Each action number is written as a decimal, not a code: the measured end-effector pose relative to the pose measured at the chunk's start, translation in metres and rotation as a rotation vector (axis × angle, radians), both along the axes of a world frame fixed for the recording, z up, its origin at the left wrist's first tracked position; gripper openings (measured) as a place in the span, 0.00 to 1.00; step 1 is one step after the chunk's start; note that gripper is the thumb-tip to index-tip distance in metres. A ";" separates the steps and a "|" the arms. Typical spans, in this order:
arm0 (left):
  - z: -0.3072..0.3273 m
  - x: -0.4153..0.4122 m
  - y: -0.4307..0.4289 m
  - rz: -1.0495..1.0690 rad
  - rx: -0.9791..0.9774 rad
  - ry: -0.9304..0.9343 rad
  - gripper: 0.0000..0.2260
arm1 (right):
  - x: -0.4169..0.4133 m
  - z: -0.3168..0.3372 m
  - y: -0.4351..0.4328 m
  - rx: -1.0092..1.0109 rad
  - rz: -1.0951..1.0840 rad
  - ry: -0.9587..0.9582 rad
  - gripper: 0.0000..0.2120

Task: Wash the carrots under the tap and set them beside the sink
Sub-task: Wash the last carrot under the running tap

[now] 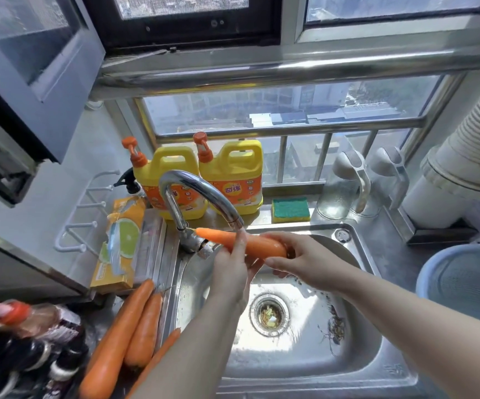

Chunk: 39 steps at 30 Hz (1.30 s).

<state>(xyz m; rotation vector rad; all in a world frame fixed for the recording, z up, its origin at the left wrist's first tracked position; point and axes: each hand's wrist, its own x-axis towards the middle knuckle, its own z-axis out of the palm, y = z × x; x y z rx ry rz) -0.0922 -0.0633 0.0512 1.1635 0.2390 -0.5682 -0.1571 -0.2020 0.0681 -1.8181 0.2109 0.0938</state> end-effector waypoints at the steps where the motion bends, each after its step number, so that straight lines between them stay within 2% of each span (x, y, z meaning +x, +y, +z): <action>1: 0.000 0.002 0.000 0.008 -0.001 0.014 0.15 | 0.000 0.001 0.002 0.032 -0.006 0.003 0.17; 5: -0.001 0.004 0.004 -0.064 -0.019 0.025 0.16 | 0.001 0.004 0.002 0.133 -0.035 0.041 0.14; 11: -0.003 0.008 0.020 -0.168 -0.144 0.019 0.22 | 0.002 -0.002 -0.004 0.355 -0.012 0.134 0.15; 18: -0.001 0.011 0.021 -0.112 -0.141 0.075 0.16 | 0.012 0.001 -0.002 0.453 0.008 0.187 0.14; 20: 0.003 0.010 0.017 -0.088 -0.127 0.072 0.15 | 0.013 0.002 -0.001 0.456 0.002 0.168 0.15; 24: 0.005 0.010 0.013 -0.023 -0.102 0.071 0.12 | 0.011 -0.004 0.005 0.202 0.021 0.100 0.15; 30: -0.002 0.008 0.021 -0.065 -0.058 0.002 0.14 | 0.011 -0.007 0.003 0.415 -0.010 0.184 0.10; 35: -0.005 0.004 0.022 -0.133 -0.074 -0.025 0.09 | 0.013 -0.004 -0.005 0.452 0.023 0.216 0.14; 39: -0.004 0.005 0.020 -0.122 -0.087 -0.009 0.11 | 0.014 -0.001 -0.006 0.406 0.047 0.189 0.15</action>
